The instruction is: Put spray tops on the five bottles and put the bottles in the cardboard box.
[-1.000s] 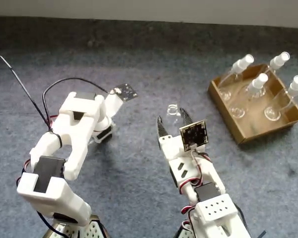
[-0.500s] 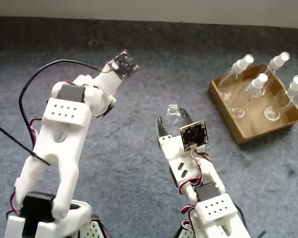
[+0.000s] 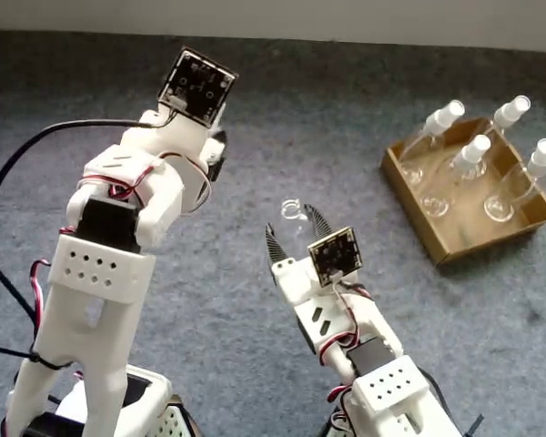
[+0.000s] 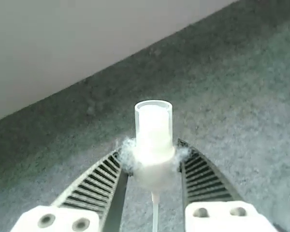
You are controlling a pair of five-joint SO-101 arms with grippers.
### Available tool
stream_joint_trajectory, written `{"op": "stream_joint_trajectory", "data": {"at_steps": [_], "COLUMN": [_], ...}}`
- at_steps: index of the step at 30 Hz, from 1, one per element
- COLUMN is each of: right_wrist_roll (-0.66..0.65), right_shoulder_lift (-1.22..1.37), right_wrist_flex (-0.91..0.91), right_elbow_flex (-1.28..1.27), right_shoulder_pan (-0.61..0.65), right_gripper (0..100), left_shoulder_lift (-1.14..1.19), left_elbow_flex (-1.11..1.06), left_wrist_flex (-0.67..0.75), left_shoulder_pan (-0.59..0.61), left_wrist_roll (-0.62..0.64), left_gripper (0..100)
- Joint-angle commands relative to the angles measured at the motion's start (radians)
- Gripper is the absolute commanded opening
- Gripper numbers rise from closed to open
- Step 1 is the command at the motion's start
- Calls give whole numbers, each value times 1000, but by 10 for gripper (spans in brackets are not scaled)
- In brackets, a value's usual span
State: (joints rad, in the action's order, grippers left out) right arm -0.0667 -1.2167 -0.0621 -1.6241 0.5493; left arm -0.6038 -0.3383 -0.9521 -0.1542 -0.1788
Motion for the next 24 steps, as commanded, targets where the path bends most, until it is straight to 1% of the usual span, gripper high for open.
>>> {"op": "stream_joint_trajectory", "data": {"at_steps": [1,3,6,8,10,12,14,16,19,24], "right_wrist_roll": [-9,-9,-9,-9,-9,-15,-15,-17,-17,-17], "right_shoulder_lift": [-1,-1,-1,-1,1,1,1,1,1,1], "right_wrist_flex": [-25,-25,-36,-127,-246,-334,-378,-390,-390,-390], "right_elbow_flex": [2,5,8,4,-12,-61,-101,-122,-131,-137], "right_shoulder_pan": [24,16,1,-8,-8,-8,-7,-8,-8,-8], "right_gripper": [159,159,159,159,159,159,159,159,159,159], "left_shoulder_lift": [-77,-94,-127,-156,-188,-219,-237,-246,-254,-254], "left_elbow_flex": [51,51,53,53,51,51,50,45,-16,-107], "left_wrist_flex": [52,54,55,55,87,144,215,279,402,641], "left_shoulder_pan": [-22,-24,-65,-97,-147,-177,-200,-228,-251,-245], "left_wrist_roll": [160,201,244,272,299,313,313,313,307,308], "left_gripper": [5,6,6,6,5,5,5,5,5,5]}}
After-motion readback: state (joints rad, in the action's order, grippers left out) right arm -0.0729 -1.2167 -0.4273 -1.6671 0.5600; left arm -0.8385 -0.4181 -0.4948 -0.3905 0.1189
